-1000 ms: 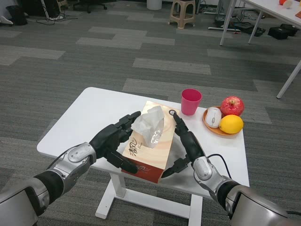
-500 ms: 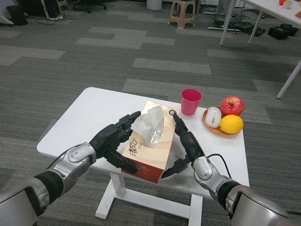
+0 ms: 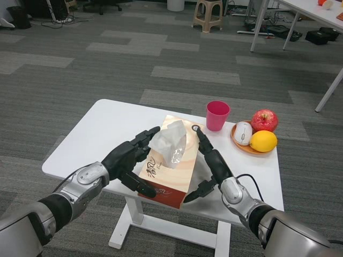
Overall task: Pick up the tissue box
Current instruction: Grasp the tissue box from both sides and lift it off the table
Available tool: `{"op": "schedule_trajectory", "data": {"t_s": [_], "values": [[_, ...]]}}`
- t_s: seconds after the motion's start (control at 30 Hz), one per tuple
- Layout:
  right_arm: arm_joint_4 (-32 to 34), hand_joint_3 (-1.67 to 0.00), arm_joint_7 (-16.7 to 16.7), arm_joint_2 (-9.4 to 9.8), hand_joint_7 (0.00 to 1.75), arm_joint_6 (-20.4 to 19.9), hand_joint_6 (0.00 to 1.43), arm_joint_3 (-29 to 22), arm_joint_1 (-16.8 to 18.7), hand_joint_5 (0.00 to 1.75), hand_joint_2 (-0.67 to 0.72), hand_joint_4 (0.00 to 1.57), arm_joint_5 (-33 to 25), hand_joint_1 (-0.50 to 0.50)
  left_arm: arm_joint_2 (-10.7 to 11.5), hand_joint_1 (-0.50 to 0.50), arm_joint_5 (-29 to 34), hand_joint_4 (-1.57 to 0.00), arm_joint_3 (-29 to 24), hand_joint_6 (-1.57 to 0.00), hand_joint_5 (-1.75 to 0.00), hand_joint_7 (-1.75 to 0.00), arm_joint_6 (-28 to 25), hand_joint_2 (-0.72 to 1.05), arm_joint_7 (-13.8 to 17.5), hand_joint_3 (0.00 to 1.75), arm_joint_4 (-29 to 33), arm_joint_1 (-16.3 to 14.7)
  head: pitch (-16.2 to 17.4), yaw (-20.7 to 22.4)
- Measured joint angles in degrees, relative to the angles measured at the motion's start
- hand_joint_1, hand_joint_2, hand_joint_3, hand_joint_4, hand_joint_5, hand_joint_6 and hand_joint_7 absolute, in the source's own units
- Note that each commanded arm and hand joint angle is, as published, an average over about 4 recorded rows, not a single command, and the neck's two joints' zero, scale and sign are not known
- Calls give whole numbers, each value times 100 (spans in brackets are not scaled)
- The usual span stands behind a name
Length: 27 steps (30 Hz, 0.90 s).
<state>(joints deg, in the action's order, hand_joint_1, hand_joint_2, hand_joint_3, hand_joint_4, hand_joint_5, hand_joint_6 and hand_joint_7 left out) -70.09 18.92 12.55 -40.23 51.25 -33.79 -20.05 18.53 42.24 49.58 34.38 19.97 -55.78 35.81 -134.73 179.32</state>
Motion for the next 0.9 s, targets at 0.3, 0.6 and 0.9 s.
{"op": "schedule_trajectory", "data": {"t_s": [0.3,0.6,0.9], "values": [[26,-12,-163,18,0,6,0,-43,0,0,15,0,-11,-17,10,50,10,0,0,0,0,0,0,34,0,0,0,0,7,27],[58,0,-243,-7,0,6,0,-56,0,0,46,1,-52,-17,9,50,47,0,7,0,0,0,-1,34,7,0,-1,-4,51,47],[63,0,-277,-7,0,6,0,-95,0,0,63,0,-51,-27,9,50,65,0,7,0,0,0,-1,34,6,0,-2,-4,61,63]]}}
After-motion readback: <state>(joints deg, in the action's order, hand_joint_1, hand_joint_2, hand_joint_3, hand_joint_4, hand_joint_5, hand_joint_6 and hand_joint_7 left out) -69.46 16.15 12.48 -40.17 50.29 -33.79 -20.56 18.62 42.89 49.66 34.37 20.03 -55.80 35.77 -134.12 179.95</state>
